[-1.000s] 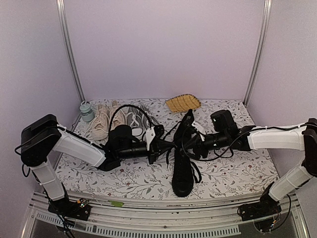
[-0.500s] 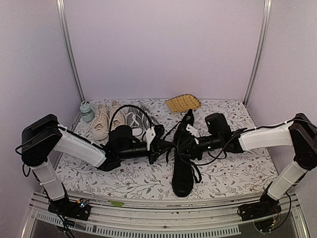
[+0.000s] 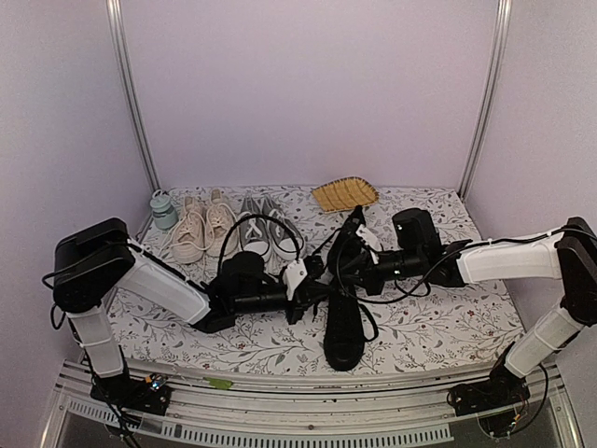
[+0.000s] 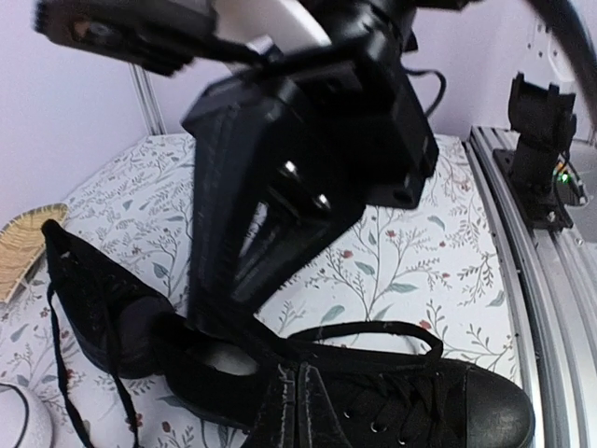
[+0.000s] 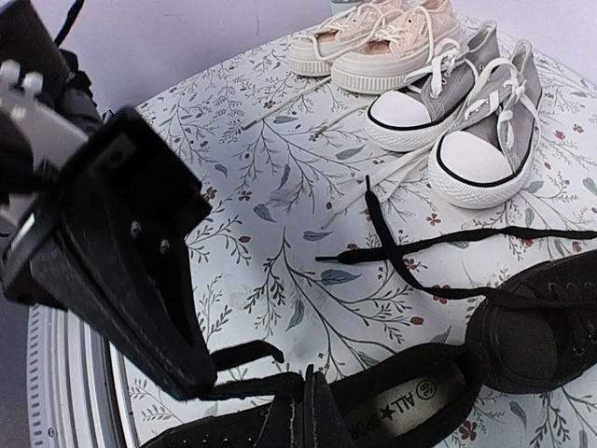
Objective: Tie the shoes
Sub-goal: Pass from the left arm to the right, then pass from the right arm to the left
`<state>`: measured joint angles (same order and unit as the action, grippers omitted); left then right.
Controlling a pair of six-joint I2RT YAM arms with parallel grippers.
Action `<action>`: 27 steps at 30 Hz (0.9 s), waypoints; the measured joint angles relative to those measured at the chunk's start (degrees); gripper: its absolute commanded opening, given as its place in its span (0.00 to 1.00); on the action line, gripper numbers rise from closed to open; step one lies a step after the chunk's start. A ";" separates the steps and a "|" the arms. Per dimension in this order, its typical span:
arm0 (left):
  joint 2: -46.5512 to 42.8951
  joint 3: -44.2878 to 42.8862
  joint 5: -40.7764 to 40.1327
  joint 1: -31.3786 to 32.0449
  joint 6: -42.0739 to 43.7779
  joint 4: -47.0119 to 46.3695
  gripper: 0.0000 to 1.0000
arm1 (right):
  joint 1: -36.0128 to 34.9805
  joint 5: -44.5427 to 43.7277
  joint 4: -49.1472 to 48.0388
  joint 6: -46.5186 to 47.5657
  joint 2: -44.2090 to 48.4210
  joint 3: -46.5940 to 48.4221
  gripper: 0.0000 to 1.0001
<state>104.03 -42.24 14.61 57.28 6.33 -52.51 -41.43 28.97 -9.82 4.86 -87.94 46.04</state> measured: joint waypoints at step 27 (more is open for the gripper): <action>-10.47 -3.76 16.96 -8.85 16.15 19.32 0.36 | 2.62 6.60 -3.17 2.36 1.03 -3.82 0.01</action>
<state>93.56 -46.00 31.57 48.42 22.48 -33.19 -38.81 35.57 -12.99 7.22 -86.91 42.22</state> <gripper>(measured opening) 0.376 0.008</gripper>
